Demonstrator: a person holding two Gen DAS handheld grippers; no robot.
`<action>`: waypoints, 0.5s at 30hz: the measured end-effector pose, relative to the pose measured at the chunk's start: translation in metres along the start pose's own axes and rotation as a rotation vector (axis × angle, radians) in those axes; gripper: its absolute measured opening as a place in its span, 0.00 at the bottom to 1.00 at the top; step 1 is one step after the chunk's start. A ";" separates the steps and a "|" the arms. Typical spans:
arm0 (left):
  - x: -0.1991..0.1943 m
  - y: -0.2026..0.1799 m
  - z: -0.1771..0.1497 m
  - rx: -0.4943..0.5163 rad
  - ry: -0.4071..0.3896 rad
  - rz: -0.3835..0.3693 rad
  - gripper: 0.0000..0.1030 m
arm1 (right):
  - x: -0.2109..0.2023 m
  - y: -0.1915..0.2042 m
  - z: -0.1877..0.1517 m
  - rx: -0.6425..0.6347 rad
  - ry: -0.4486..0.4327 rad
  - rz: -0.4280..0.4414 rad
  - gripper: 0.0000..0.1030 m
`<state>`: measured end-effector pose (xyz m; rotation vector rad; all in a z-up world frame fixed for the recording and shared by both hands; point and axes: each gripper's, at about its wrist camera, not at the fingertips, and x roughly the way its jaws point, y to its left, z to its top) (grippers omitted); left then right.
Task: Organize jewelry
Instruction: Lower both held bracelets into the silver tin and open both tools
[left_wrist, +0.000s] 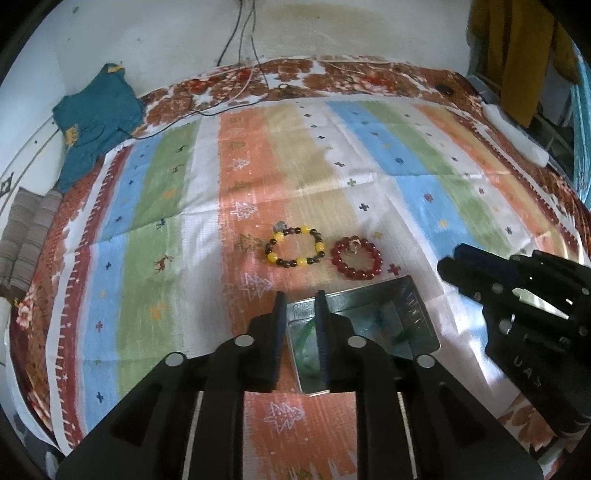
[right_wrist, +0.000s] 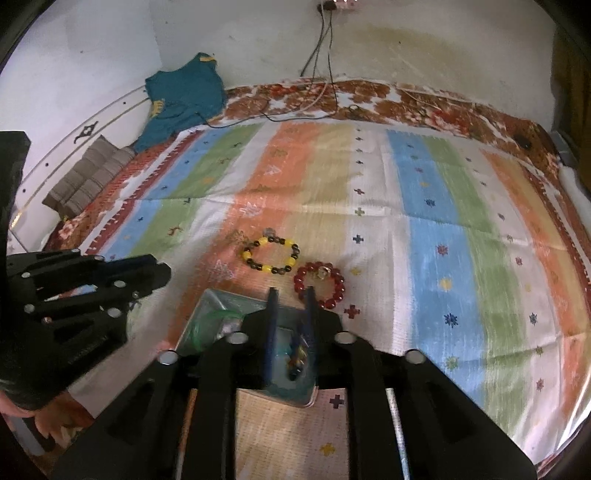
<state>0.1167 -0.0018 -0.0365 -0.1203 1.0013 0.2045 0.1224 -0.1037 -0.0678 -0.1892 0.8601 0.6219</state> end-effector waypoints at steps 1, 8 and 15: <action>0.000 0.001 -0.001 -0.003 0.001 0.000 0.19 | 0.000 -0.001 0.000 0.005 -0.002 -0.008 0.31; 0.002 0.008 0.000 -0.031 0.000 0.003 0.33 | 0.006 -0.008 0.001 0.026 0.023 -0.039 0.43; 0.008 0.016 0.002 -0.056 0.011 0.002 0.46 | 0.015 -0.015 0.003 0.041 0.055 -0.060 0.54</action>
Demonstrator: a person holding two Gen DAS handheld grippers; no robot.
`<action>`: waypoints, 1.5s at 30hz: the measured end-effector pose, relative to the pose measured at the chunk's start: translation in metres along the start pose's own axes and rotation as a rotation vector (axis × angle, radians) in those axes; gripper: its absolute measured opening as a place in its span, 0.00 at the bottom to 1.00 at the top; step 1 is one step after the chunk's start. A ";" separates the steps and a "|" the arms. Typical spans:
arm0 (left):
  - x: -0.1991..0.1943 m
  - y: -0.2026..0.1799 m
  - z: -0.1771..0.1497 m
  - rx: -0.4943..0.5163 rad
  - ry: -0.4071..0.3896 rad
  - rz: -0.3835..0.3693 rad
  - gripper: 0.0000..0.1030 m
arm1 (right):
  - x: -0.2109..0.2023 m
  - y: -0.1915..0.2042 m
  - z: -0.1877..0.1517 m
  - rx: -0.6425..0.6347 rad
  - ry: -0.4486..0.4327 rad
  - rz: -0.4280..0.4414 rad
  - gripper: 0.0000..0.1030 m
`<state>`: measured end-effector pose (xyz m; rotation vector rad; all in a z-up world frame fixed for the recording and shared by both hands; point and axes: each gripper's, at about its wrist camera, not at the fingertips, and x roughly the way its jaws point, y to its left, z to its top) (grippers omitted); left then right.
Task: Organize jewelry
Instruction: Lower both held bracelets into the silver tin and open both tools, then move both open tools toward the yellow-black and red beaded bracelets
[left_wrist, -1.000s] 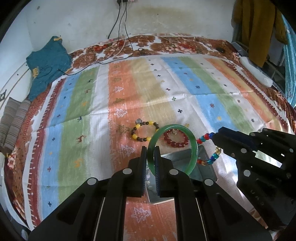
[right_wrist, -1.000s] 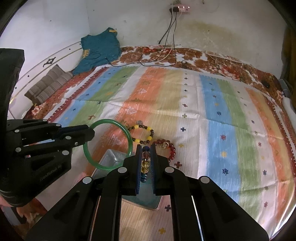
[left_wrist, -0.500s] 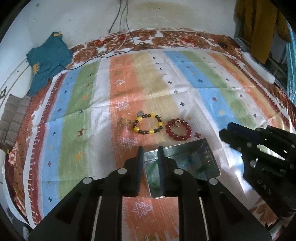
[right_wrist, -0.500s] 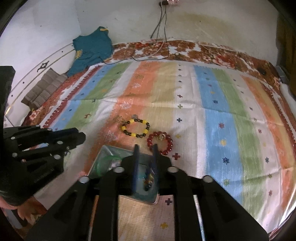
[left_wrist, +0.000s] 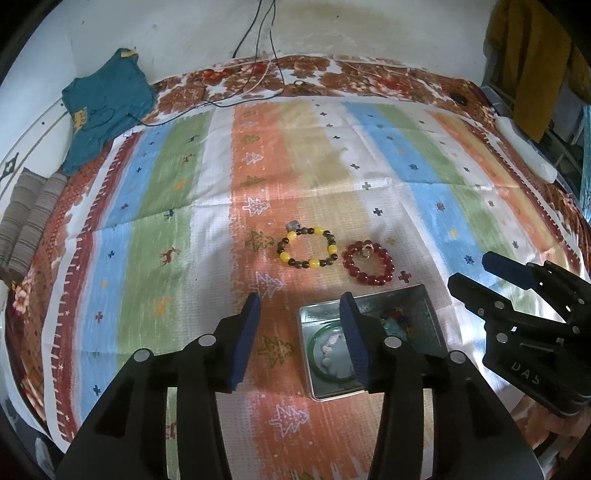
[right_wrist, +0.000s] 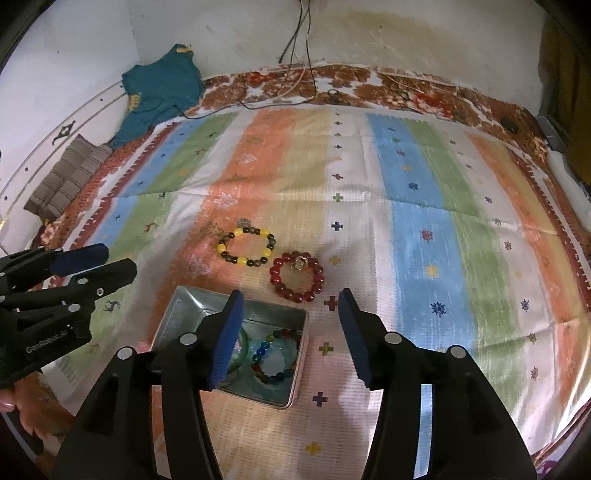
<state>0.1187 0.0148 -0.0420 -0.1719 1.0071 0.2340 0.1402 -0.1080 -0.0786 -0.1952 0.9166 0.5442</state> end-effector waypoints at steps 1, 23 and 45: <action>0.000 0.000 0.000 -0.002 0.001 -0.001 0.49 | 0.001 0.000 0.000 0.001 0.003 -0.003 0.54; 0.037 0.010 0.026 -0.047 0.037 -0.002 0.78 | 0.040 -0.010 0.020 -0.026 0.097 -0.082 0.75; 0.096 0.024 0.051 -0.054 0.132 0.043 0.78 | 0.101 -0.024 0.035 -0.007 0.236 -0.093 0.74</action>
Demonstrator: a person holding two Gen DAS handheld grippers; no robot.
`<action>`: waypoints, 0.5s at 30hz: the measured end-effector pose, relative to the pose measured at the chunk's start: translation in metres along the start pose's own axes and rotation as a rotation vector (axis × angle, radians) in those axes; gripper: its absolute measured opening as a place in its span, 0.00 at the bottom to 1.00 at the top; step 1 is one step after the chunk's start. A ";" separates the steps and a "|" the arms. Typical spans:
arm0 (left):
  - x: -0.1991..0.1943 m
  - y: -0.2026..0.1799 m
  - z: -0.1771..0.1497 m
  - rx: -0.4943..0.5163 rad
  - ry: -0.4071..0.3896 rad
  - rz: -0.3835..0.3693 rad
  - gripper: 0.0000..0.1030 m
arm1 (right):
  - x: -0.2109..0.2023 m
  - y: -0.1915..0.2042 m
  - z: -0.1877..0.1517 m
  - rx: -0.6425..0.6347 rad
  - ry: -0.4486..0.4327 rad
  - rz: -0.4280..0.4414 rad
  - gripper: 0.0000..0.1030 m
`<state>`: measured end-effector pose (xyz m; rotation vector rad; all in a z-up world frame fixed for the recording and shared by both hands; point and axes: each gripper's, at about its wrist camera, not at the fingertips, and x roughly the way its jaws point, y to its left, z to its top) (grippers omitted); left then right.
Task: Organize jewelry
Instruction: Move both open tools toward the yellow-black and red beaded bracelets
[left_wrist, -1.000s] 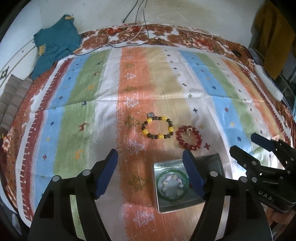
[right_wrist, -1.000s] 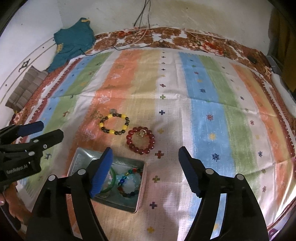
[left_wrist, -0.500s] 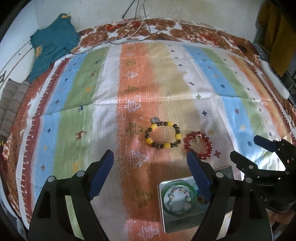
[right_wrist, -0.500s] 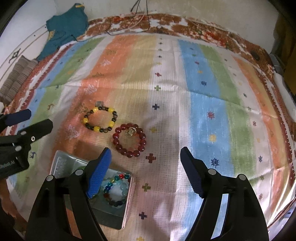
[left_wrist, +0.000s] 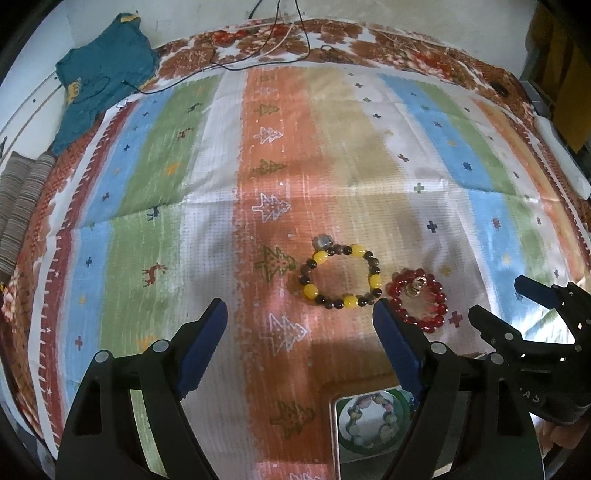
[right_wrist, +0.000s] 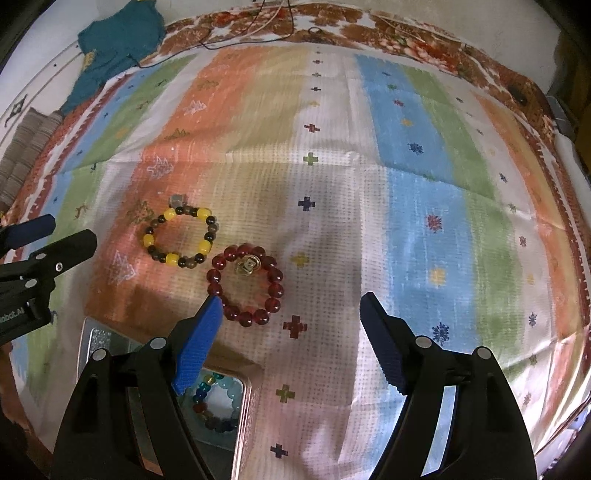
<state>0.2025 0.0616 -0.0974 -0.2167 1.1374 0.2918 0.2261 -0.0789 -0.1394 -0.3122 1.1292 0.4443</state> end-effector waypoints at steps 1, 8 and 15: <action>0.002 0.000 0.000 0.000 0.004 0.001 0.78 | 0.001 0.001 0.001 -0.003 0.002 0.001 0.74; 0.014 0.003 0.006 0.003 0.028 0.006 0.78 | 0.008 0.002 0.005 -0.011 0.021 0.002 0.74; 0.027 0.000 0.010 0.023 0.055 0.011 0.78 | 0.025 0.001 0.007 -0.017 0.067 -0.003 0.75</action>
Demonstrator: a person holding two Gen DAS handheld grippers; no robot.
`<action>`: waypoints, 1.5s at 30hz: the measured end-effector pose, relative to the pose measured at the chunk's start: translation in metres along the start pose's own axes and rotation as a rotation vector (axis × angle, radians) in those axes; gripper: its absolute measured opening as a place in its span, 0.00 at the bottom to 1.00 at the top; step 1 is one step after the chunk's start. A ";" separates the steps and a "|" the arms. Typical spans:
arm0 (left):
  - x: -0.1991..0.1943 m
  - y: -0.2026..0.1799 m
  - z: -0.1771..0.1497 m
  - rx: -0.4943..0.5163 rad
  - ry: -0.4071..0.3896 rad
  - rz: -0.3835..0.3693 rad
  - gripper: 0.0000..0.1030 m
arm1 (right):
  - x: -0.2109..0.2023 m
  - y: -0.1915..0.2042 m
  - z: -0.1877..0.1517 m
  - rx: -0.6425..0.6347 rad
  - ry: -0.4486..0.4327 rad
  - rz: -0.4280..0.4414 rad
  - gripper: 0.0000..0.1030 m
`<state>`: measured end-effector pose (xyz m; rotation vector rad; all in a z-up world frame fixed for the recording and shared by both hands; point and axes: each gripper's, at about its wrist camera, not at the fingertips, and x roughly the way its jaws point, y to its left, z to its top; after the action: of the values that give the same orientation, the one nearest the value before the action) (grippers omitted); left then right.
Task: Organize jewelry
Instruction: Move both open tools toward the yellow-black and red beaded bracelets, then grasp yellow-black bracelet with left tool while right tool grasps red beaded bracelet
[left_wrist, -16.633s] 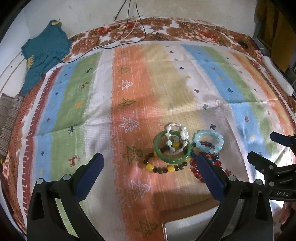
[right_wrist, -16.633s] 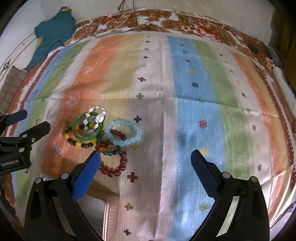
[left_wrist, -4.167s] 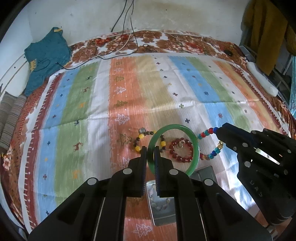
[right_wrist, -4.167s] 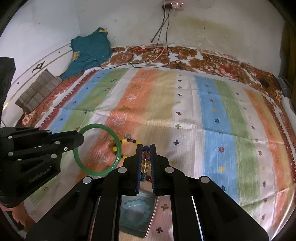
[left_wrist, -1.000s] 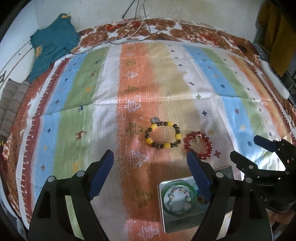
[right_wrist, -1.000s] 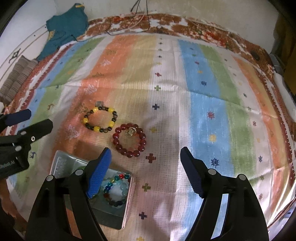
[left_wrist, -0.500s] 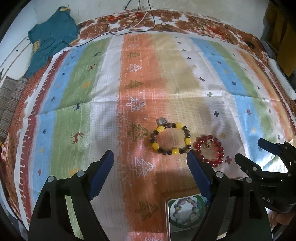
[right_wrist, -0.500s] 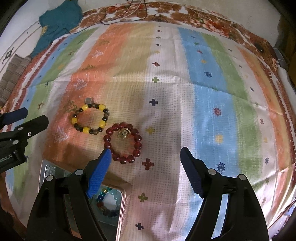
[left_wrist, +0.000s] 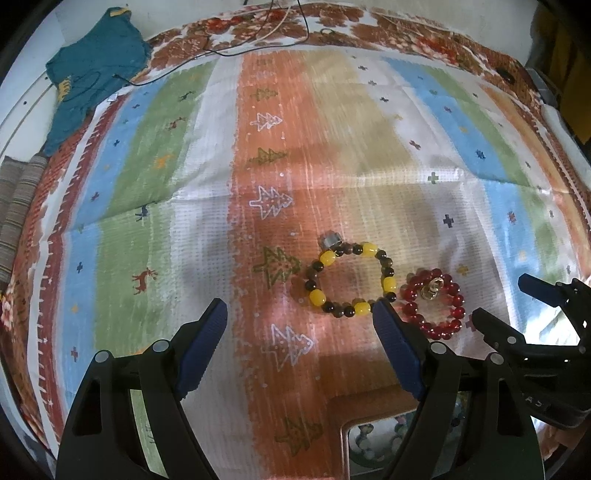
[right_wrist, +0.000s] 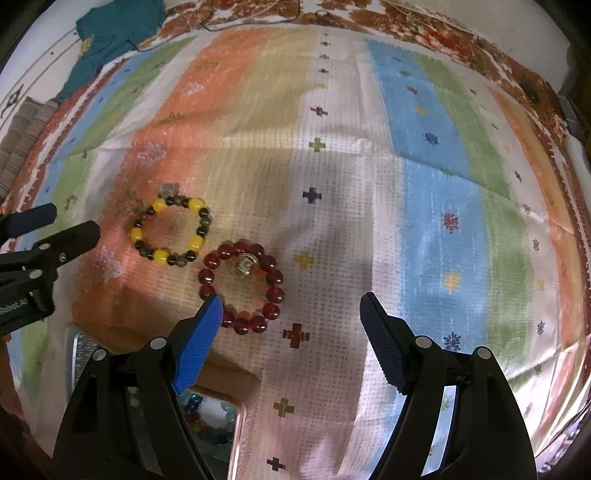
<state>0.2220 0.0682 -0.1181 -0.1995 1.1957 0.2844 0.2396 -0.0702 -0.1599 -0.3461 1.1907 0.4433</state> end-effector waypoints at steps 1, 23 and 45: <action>0.003 0.000 0.001 0.003 0.005 0.001 0.78 | 0.002 0.000 0.000 0.001 0.007 0.001 0.75; 0.047 0.000 0.010 -0.007 0.105 -0.007 0.74 | 0.045 -0.009 0.013 -0.004 0.097 -0.025 0.74; 0.077 -0.008 0.008 0.058 0.139 0.043 0.11 | 0.060 0.007 0.026 -0.075 0.072 -0.027 0.14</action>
<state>0.2573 0.0714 -0.1872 -0.1448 1.3459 0.2769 0.2753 -0.0430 -0.2076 -0.4454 1.2401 0.4562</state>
